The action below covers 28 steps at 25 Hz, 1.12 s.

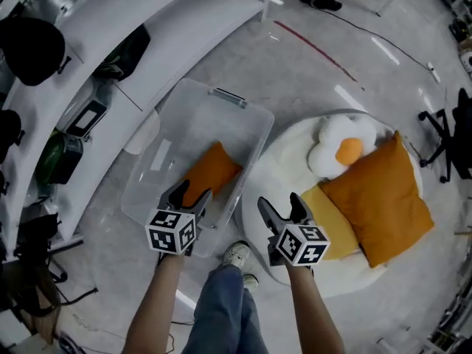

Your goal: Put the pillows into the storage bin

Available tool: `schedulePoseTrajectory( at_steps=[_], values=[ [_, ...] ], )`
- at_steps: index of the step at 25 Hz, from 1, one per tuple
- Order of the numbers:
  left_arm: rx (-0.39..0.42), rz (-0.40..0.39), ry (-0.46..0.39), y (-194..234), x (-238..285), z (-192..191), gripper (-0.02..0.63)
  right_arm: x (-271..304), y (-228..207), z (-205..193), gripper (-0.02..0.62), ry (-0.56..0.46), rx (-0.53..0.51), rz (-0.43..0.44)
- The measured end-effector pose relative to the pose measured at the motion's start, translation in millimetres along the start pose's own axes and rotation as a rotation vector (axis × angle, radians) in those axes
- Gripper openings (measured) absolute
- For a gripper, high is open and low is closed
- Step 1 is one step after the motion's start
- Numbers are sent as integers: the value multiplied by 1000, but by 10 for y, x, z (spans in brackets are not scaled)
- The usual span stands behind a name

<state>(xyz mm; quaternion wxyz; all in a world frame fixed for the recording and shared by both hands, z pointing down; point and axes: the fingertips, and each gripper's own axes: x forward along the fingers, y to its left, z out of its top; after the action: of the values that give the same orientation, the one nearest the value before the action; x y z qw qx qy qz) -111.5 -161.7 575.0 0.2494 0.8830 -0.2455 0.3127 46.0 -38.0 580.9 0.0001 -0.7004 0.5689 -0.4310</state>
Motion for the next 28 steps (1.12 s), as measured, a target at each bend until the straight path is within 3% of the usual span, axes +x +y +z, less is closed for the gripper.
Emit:
schedulePoseTrajectory(
  at_steps=[7, 17, 22, 28],
  values=[
    [212, -237, 25, -1483, 535, 540, 265, -1147, -963, 353, 413, -185, 132, -204],
    [439, -542, 97, -3664, 945, 554, 267, -2908, -2144, 129, 413, -364, 320, -493],
    [533, -631, 126, -4348, 1028, 513, 270, -3483, -2435, 29, 413, -440, 391, -585],
    [603, -663, 144, -4783, 1114, 500, 276, -4006, -2774, -69, 413, -503, 438, -656]
  ],
)
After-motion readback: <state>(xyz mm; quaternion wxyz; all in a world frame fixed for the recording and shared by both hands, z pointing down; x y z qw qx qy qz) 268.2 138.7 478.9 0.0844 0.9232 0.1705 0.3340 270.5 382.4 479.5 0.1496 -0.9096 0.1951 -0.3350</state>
